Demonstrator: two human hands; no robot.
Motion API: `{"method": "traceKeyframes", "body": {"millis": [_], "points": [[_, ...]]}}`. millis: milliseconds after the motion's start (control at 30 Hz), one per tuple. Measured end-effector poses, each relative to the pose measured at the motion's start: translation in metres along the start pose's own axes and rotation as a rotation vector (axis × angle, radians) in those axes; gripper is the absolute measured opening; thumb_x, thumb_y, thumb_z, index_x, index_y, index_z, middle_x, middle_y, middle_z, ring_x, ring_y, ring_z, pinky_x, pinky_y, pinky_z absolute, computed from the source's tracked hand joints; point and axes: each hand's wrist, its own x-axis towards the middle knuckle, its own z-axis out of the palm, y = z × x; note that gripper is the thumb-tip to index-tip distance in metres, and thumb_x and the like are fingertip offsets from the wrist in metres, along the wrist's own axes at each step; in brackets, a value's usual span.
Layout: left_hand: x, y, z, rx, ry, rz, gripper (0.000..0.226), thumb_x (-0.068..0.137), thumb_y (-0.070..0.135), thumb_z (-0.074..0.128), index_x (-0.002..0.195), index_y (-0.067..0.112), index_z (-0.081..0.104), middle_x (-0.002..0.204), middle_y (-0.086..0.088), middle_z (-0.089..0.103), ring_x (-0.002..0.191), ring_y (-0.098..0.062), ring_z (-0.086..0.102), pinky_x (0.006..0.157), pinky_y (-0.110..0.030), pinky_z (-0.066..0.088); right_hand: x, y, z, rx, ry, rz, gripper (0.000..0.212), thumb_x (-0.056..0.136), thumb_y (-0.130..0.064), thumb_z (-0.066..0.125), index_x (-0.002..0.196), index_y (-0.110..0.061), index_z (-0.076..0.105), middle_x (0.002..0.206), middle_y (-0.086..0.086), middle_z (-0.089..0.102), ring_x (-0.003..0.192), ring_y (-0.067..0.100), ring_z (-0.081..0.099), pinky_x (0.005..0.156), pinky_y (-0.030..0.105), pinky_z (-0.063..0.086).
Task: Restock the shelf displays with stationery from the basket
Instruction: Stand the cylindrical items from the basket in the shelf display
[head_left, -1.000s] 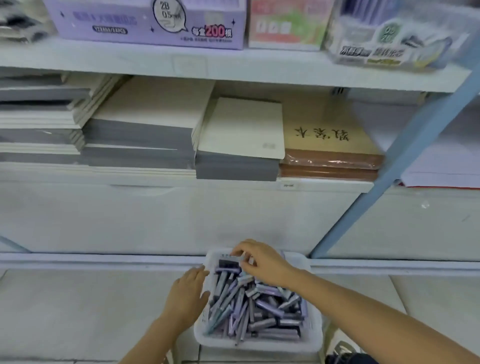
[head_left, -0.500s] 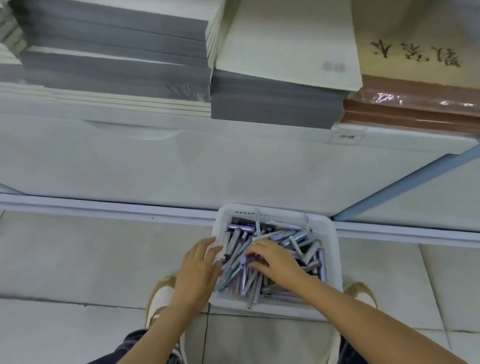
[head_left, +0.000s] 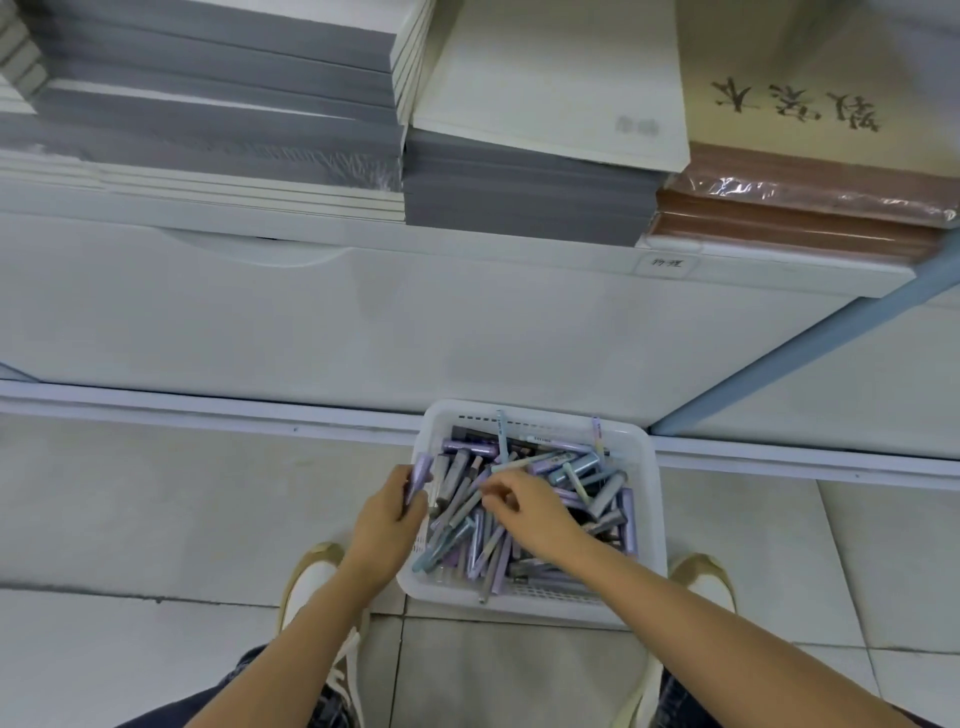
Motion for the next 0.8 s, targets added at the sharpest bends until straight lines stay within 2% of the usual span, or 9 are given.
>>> {"method": "traceKeyframes", "body": {"millis": [67,133,267,367,467,567,667,733,800], "points": [[0.001,-0.006,-0.005,-0.027,0.012,-0.087,0.016,0.1,0.027,0.046,0.094,0.014,0.054,0.079,-0.007,0.064,0.069,-0.024,0.059,0.066,-0.042,0.052,-0.004,0.009,0.018,-0.213,-0.1,0.048,0.04,0.098,-0.029,0.051,0.135,-0.013,0.049,0.123,0.009,0.051,0.098,0.021,0.057,0.086,0.031,0.044],[-0.002,-0.01,-0.004,-0.019,-0.032,-0.132,0.027,0.1,0.036,0.046,0.084,0.014,0.05,0.073,-0.004,0.06,0.064,-0.019,0.053,0.063,-0.037,0.047,-0.007,0.013,0.032,-0.316,-0.095,0.053,0.045,0.098,-0.033,0.051,0.139,-0.014,0.044,0.126,0.008,0.043,0.102,0.025,0.056,0.085,0.031,0.043],[-0.004,-0.013,0.001,0.147,-0.066,-0.042,0.023,0.101,0.036,0.043,0.087,0.018,0.048,0.072,-0.002,0.062,0.06,-0.015,0.054,0.057,-0.027,0.042,-0.006,0.011,0.036,-0.298,-0.018,0.021,0.041,0.092,-0.041,0.058,0.123,-0.016,0.049,0.116,0.002,0.044,0.091,0.017,0.053,0.073,0.027,0.041],[-0.003,-0.01,-0.001,0.072,-0.084,-0.02,0.015,0.101,0.031,0.045,0.098,0.019,0.054,0.074,-0.002,0.067,0.059,-0.012,0.061,0.056,-0.021,0.048,-0.005,0.013,0.024,-0.166,-0.004,-0.003,0.027,0.09,-0.041,0.062,0.097,-0.018,0.051,0.089,-0.006,0.052,0.073,0.009,0.048,0.066,0.027,0.041],[-0.005,-0.004,0.0,-0.04,-0.143,-0.005,0.012,0.101,0.027,0.046,0.103,0.02,0.056,0.078,-0.005,0.069,0.062,-0.014,0.066,0.059,-0.022,0.053,-0.005,0.012,0.012,0.057,-0.03,0.008,0.018,0.088,-0.032,0.068,0.084,-0.02,0.054,0.072,-0.012,0.056,0.063,0.001,0.051,0.063,0.021,0.042],[-0.005,0.004,0.005,-0.094,-0.151,-0.007,0.015,0.102,0.024,0.043,0.101,0.015,0.055,0.087,-0.003,0.069,0.075,-0.018,0.067,0.071,-0.032,0.057,-0.001,0.005,0.001,0.335,0.038,0.044,0.015,0.086,-0.021,0.072,0.082,-0.017,0.058,0.08,0.0,0.066,0.073,0.013,0.064,0.072,0.03,0.055],[-0.002,0.013,0.008,-0.17,-0.146,-0.063,0.024,0.103,0.027,0.041,0.101,0.006,0.053,0.091,-0.017,0.065,0.078,-0.025,0.062,0.077,-0.043,0.053,0.007,-0.01,-0.004,0.494,0.028,0.018,0.012,0.086,-0.02,0.072,0.086,-0.017,0.06,0.084,0.001,0.071,0.079,0.016,0.069,0.076,0.029,0.058],[0.0,0.018,0.007,-0.259,-0.144,-0.088,0.028,0.102,0.031,0.042,0.102,0.005,0.053,0.086,-0.017,0.064,0.072,-0.02,0.061,0.068,-0.038,0.054,0.013,-0.023,-0.003,0.523,0.016,-0.015,0.011,0.086,-0.019,0.072,0.085,-0.017,0.061,0.083,0.001,0.071,0.077,0.012,0.069,0.074,0.024,0.057],[0.001,0.019,0.001,-0.393,-0.134,-0.107,0.032,0.1,0.036,0.044,0.101,0.007,0.057,0.074,-0.007,0.062,0.058,-0.012,0.057,0.053,-0.025,0.051,0.02,-0.034,-0.001,0.584,0.024,-0.011,0.011,0.086,-0.019,0.072,0.086,-0.012,0.063,0.085,0.007,0.073,0.076,0.014,0.071,0.072,0.023,0.057]]}}
